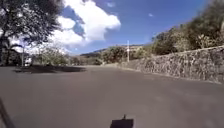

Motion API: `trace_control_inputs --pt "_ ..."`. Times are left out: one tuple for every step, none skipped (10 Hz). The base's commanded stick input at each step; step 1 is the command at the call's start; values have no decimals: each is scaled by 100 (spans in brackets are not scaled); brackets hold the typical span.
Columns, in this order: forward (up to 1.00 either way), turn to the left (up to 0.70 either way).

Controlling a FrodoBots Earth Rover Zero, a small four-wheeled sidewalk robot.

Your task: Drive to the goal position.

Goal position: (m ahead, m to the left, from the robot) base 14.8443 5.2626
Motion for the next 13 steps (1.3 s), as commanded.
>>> trace_control_inputs --pt "50 0" --pt "50 0" --pt "50 0" --pt "50 0" --pt "50 0" --pt "50 0" --pt "50 0" --pt "50 0" --pt "50 0" --pt "50 0" --pt "50 0" --pt "50 0" --pt "50 0"
